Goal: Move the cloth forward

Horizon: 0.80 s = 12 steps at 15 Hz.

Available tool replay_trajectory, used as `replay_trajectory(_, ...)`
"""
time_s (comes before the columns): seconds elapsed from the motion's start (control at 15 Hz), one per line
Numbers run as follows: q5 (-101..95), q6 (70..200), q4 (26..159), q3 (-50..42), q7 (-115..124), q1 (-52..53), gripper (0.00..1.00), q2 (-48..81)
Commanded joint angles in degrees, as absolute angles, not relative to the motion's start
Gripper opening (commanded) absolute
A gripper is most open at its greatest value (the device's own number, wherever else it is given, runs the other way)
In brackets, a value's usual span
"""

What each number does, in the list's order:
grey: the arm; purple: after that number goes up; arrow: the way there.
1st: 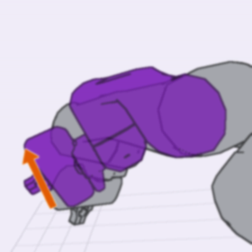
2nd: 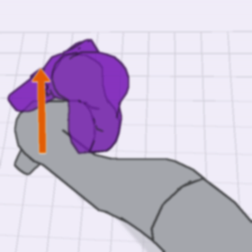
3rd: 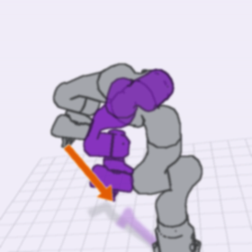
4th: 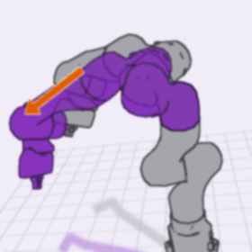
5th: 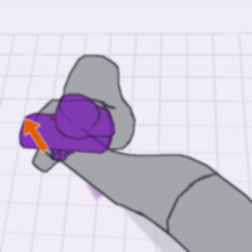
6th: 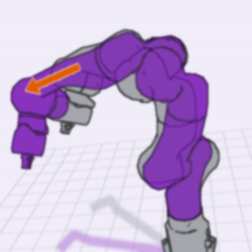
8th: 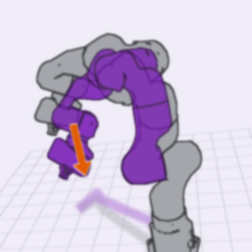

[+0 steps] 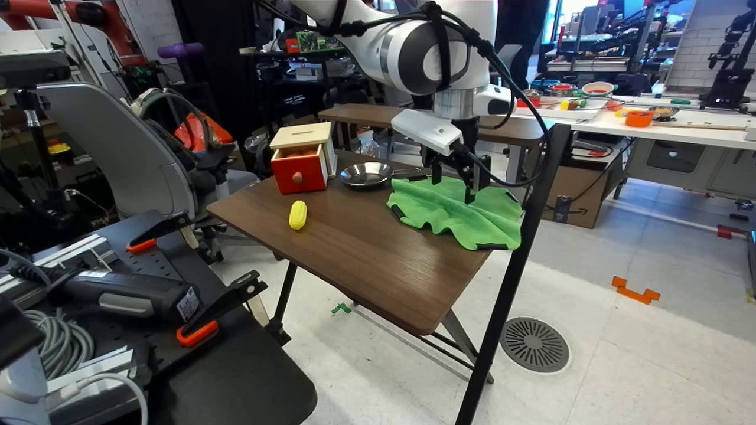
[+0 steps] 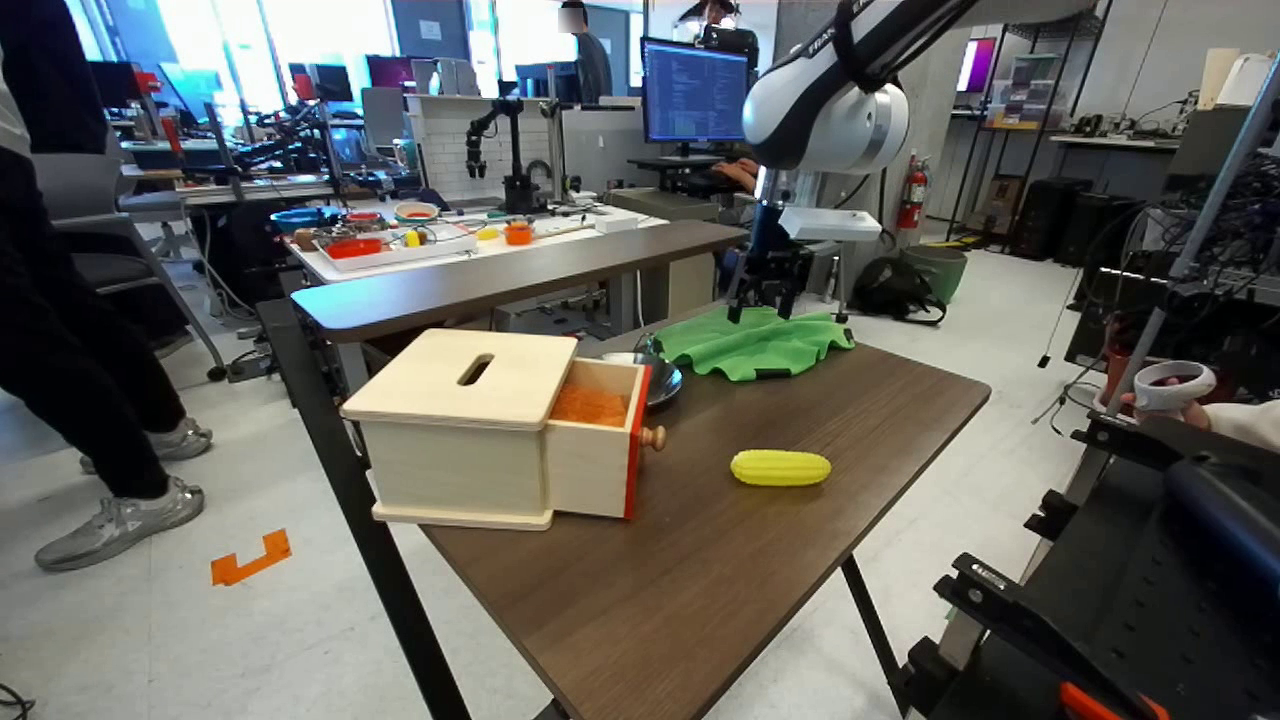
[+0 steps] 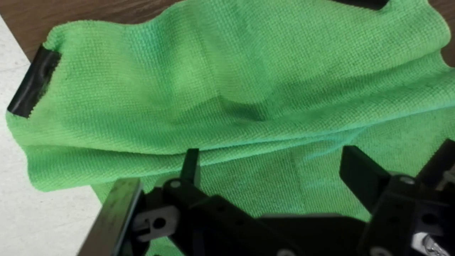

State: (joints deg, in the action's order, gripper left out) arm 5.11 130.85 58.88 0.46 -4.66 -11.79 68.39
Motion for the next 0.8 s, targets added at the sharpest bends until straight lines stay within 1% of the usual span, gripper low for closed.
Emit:
replay_trajectory(0.0,4.63,124.97,50.81,0.37,-5.70,-11.69,1.00,73.43)
replay_trajectory(0.47,3.71,117.77,47.62,-0.46,-6.83,-11.80,1.00,76.20)
replay_trajectory(0.73,3.28,117.57,52.02,-1.07,-8.21,-11.43,1.00,73.50)
